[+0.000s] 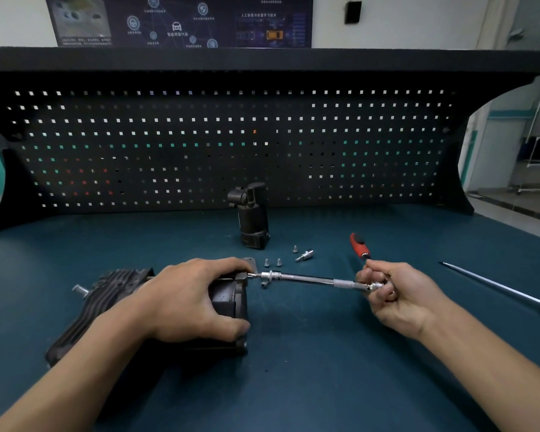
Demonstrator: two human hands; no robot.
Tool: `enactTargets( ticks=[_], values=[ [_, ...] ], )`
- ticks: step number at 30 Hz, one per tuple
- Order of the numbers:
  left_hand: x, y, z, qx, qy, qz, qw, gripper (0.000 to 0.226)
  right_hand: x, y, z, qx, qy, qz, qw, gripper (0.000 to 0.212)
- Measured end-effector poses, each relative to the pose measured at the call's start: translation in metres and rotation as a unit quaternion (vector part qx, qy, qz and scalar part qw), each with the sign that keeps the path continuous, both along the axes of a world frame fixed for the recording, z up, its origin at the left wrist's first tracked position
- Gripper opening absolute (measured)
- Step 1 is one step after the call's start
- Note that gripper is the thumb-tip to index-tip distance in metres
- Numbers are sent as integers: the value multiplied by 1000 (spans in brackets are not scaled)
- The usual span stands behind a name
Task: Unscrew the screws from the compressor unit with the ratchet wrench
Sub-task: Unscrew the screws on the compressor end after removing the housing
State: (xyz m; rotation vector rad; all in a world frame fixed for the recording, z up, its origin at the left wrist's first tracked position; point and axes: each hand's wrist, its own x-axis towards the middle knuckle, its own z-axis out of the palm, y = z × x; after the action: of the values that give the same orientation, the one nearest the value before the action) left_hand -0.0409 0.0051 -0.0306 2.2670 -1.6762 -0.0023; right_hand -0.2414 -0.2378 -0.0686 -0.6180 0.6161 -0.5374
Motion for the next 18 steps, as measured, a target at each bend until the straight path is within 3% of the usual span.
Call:
enactTargets(
  ticks=[6,9,13,18],
  values=[
    [-2,-2,-1,-8,-2,3,1000,76,-4,4,10,21,-3,-16,1000,8],
    [-1,-2,-2,-8,1,6,1000,73,-3,9,11,-57,41,-16,997,17],
    [1,-2,-3,-6,-4,6,1000,75,-1,12,6,-205,133,-51,968,23],
    [2,-4,-5,-8,-10,3,1000,75,0,6,2,-294,152,-70,941,29]
  ],
)
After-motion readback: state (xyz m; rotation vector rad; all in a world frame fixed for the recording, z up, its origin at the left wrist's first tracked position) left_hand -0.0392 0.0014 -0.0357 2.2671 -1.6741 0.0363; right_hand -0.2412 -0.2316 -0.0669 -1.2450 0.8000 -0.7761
